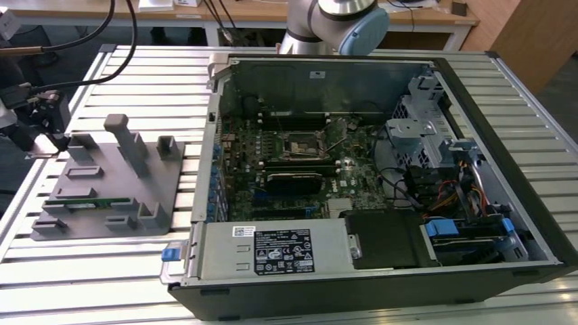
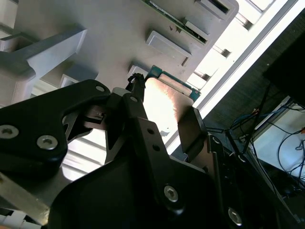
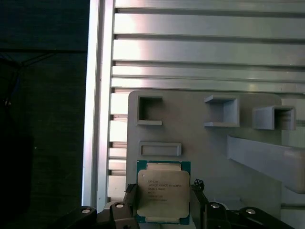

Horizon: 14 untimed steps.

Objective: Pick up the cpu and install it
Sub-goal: 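Pick up the cpu and move it towards the insertion slot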

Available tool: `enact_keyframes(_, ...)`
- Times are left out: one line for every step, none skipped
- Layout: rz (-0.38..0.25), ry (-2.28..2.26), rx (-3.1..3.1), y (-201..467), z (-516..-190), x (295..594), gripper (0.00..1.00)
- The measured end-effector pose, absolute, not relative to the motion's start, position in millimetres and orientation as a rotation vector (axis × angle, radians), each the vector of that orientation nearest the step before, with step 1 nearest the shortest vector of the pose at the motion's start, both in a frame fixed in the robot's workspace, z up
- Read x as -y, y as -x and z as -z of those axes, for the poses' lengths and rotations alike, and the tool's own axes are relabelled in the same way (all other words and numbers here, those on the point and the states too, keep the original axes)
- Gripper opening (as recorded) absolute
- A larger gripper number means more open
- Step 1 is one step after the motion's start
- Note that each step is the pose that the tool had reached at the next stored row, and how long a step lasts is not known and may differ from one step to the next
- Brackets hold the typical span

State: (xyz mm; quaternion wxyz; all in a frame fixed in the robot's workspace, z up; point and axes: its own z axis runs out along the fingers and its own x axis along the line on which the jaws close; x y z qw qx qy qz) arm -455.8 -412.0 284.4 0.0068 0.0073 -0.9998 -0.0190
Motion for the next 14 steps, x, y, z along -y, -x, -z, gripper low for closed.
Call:
enact_keyframes(0.060,-0.023,3.127,455.8,-284.6,412.0,0.53)
enact_keyframes(0.059,-0.023,3.127,455.8,-284.9,412.0,0.53)
enact_keyframes(0.059,-0.023,3.127,455.8,-285.2,412.0,0.53)
enact_keyframes(0.060,-0.023,3.127,455.8,-285.5,412.0,0.53)
enact_keyframes(0.060,-0.023,3.127,455.8,-285.7,412.0,0.53)
enact_keyframes(0.060,-0.023,3.127,455.8,-286.0,412.0,0.53)
enact_keyframes(0.060,-0.023,3.127,455.8,-286.2,412.0,0.53)
enact_keyframes(0.060,-0.023,3.127,455.8,-286.4,412.0,0.53)
enact_keyframes(0.060,-0.023,3.127,455.8,-286.7,412.0,0.53)
enact_keyframes(0.059,-0.023,3.127,455.8,-286.9,412.0,0.53)
enact_keyframes(0.059,-0.023,3.127,455.8,-287.1,412.0,0.53)
enact_keyframes(0.059,-0.023,3.127,455.8,-287.4,412.0,0.53)
enact_keyframes(0.059,-0.023,3.127,455.8,-287.7,412.0,0.53)
enact_keyframes(0.059,-0.023,3.127,455.8,-287.9,412.0,0.53)
